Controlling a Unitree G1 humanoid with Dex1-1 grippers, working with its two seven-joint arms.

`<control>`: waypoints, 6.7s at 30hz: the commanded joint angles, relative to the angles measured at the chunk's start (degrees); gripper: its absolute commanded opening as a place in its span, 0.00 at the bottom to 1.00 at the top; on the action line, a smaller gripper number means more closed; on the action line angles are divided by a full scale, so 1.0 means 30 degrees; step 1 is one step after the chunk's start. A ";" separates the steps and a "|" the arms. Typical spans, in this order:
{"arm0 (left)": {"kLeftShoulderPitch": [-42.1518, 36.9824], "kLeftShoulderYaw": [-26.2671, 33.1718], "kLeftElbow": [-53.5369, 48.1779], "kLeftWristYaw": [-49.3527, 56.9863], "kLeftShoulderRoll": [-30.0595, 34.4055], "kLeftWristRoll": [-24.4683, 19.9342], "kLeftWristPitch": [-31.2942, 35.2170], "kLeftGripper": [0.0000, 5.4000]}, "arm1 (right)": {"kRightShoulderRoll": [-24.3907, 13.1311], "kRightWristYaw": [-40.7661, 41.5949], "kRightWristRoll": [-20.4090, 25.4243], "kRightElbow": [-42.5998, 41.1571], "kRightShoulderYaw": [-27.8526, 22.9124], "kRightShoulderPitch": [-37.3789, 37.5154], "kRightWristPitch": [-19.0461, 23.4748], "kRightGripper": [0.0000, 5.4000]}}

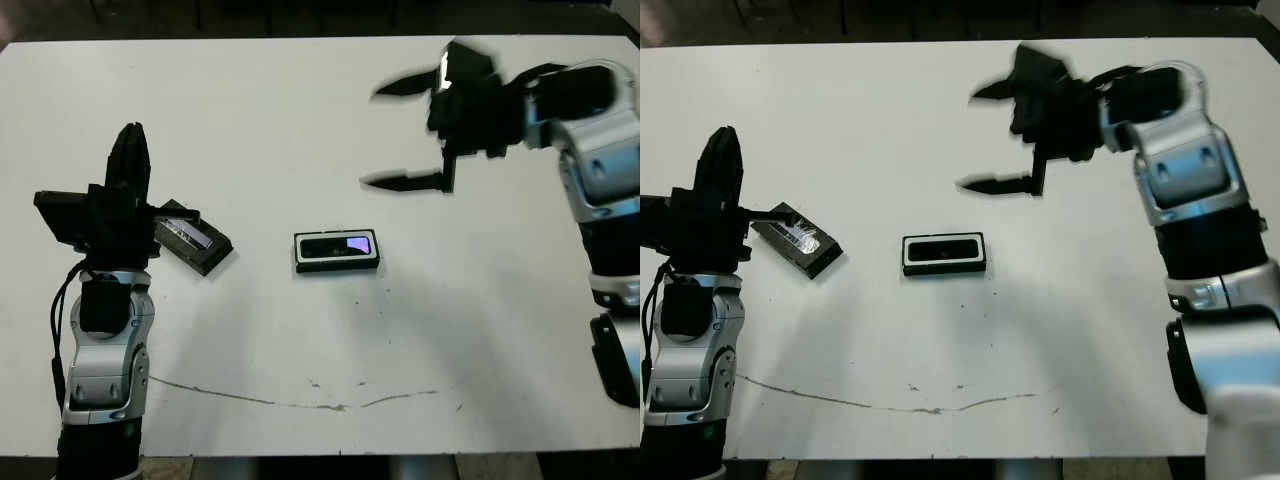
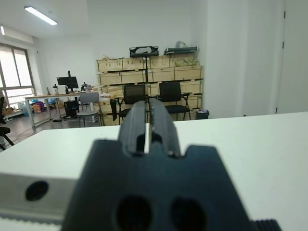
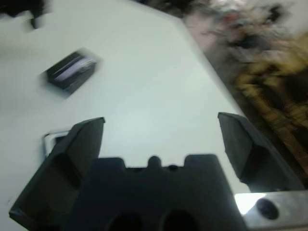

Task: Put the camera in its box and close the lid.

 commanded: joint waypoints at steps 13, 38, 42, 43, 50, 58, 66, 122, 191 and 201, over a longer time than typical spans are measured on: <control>0.4205 0.3298 -0.4625 -0.4211 0.5457 -0.1403 0.5001 0.00 | -0.0180 -0.3744 0.1929 -0.2141 -0.2674 0.5495 -0.1569 0.48; -0.5392 -0.6419 0.2149 -2.1474 1.9537 0.1082 1.0646 0.00 | -0.0964 -0.5110 0.2073 -0.2497 -0.2235 0.5669 -0.1449 0.00; -0.8138 -0.9121 0.5383 -2.3515 1.8223 0.2842 0.9969 0.00 | -0.1059 -0.4981 0.2155 -0.2368 -0.2190 0.5514 -0.1791 0.00; -0.8533 -0.9587 0.5988 -2.3873 1.7951 0.3224 0.9730 0.00 | -0.1082 -0.4913 0.2173 -0.2293 -0.2185 0.5484 -0.1952 0.00; -0.9900 -1.2553 0.8715 -2.6077 1.6576 0.6259 0.8013 0.00 | -0.1148 -0.4879 0.2333 -0.2270 -0.2292 0.5460 -0.1771 0.00; -0.9775 -1.3387 1.0686 -2.6859 1.5743 0.7561 0.6549 0.00 | -0.1185 -0.4887 0.2483 -0.2228 -0.2244 0.5404 -0.1695 0.00; -1.0153 -1.3111 1.2635 -2.6085 1.4708 0.8042 0.6579 0.00 | -0.1163 -0.4947 0.2394 -0.2175 -0.2147 0.5365 -0.1829 0.00; -1.2264 -1.1297 1.7087 -1.9416 0.7840 0.7164 0.6304 0.00 | -0.1681 -0.5092 0.1812 -0.2598 -0.1883 0.5797 -0.1650 0.00; 0.0779 -0.4050 -0.7791 -0.5980 0.6828 -0.0380 1.7684 0.85 | -0.1247 -0.4845 0.2823 -0.2614 -0.1610 0.6604 -0.1383 0.00; 0.0252 -0.2923 -0.7039 -0.5691 0.5135 -0.2507 2.0708 1.00 | -0.1284 -0.4882 0.2807 -0.2747 -0.1460 0.6603 -0.1154 0.00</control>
